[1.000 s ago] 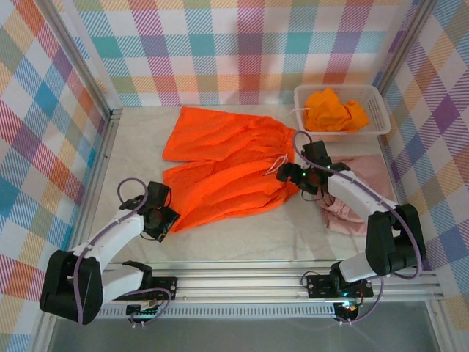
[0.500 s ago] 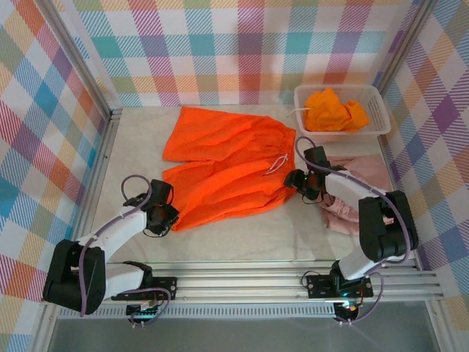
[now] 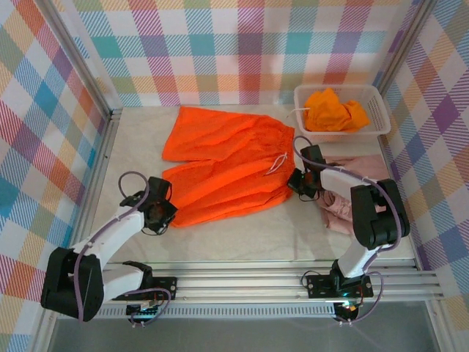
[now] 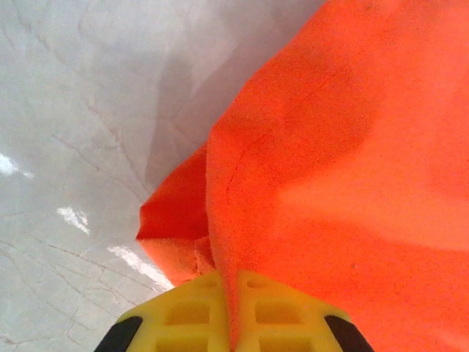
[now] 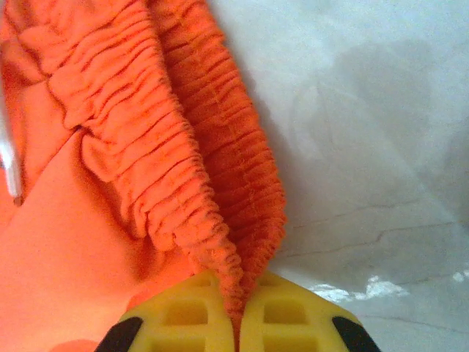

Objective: Fold and stack the shorts

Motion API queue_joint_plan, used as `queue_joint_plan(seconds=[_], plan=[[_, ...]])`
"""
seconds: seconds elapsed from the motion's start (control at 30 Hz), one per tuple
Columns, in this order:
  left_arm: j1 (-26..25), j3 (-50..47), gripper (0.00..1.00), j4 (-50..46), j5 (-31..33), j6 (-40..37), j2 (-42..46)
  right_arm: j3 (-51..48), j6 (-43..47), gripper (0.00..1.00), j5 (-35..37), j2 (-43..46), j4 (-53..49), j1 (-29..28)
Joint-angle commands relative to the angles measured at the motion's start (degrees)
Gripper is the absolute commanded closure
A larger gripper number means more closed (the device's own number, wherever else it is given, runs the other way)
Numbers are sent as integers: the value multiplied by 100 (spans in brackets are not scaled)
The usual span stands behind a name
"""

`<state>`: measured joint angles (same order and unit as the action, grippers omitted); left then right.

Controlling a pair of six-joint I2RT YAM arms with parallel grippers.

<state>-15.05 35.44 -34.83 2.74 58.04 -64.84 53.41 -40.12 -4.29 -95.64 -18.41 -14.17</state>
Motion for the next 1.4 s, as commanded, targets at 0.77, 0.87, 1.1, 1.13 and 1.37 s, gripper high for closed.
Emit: queue_joint_plan(seconds=[0.77, 0.87, 1.1, 1.13, 1.37], plan=[[1092, 5376, 100, -2820, 1192, -2332, 935, 894, 130, 100, -907, 2908, -1734, -410], [1092, 5598, 100, -2700, 981, -2461, 670, 775, 21, 100, -868, 2970, -1753, -424], [1088, 5333, 100, -1999, 655, -2324, -195, 425, -543, 100, -556, 2799, -1502, -422], [1083, 5348, 100, -1910, 672, -2318, -394, 384, -651, 100, -531, 2755, -1435, -428], [1088, 5661, 100, -1410, 745, -2149, -1904, 415, -1017, 100, -390, 2162, -1083, -402]])
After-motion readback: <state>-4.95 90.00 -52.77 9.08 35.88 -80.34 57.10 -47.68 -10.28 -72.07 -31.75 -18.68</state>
